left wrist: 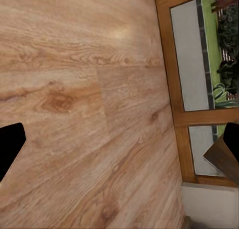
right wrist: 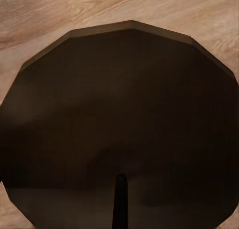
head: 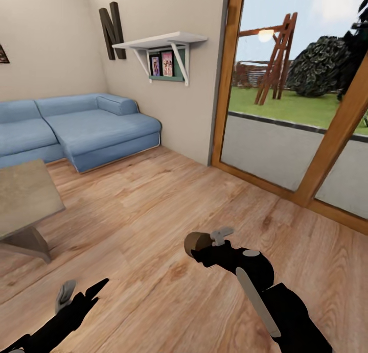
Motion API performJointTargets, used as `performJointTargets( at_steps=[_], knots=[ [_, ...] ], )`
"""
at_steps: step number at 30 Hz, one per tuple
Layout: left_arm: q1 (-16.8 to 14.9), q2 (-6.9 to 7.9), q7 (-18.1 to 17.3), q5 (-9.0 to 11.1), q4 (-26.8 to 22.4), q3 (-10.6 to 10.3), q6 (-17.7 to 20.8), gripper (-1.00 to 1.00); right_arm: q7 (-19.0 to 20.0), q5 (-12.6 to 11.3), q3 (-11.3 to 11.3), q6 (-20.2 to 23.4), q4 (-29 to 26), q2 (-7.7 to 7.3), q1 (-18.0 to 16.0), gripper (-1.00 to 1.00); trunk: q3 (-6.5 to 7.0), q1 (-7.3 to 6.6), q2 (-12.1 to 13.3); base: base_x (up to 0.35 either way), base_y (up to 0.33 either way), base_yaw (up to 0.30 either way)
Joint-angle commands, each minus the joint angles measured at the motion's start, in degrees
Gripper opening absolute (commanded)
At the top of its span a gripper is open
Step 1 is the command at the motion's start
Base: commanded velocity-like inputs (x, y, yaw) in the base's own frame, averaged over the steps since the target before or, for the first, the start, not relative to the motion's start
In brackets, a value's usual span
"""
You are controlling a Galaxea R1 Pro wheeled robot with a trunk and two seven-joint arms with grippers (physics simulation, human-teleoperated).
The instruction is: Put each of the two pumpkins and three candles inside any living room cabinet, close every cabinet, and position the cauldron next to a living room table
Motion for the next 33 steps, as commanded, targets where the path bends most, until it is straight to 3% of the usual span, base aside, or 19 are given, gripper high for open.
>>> performJointTargets(
  at_steps=[1,20,33],
  knots=[
    [0.0,-0.01,-0.1,0.1,0.0,0.1,0.2,1.0,-0.2,-0.2,0.1,0.2,-0.1,-0.04,0.0,-1.0,0.17,-0.03,0.0,0.0,0.0,0.292],
    [0.0,-0.02,0.0,0.2,0.1,0.1,-0.1,1.0,-0.2,0.0,0.1,0.2,-0.1,-0.04,0.0,-1.0,4.12,-0.52,0.3,0.0,0.0,0.291],
    [0.0,0.07,0.3,0.2,1.6,0.3,-0.8,1.0,-0.2,0.3,0.2,0.2,-0.1,-0.04,0.1,-1.0,6.44,-3.38,5.5,0.0,0.0,0.292]
  ],
)
